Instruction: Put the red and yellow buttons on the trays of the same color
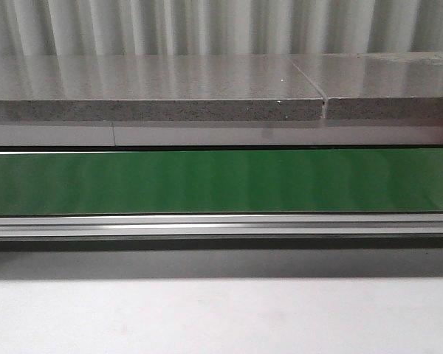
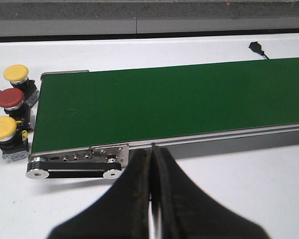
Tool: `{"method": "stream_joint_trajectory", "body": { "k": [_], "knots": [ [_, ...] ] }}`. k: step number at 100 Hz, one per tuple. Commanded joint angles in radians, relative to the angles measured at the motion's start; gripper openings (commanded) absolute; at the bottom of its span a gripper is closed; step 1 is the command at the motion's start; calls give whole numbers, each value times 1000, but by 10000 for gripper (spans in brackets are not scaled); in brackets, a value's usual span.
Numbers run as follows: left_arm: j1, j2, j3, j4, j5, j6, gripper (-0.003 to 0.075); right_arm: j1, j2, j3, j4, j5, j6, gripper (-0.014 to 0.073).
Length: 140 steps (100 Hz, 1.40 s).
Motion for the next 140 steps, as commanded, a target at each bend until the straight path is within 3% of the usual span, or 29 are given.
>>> {"method": "stream_joint_trajectory", "body": {
  "k": [1,51,140],
  "knots": [
    [-8,10,-24,-11,-67,-3,-20,2,-89,19,-12,-58,-10,-65],
    [-8,10,-24,-11,-67,-3,-20,2,-495,222,-11,-36,-10,-66],
    [-8,10,-24,-11,-67,-3,-20,2,-517,238,-8,-13,-10,-66]
  ]
}}
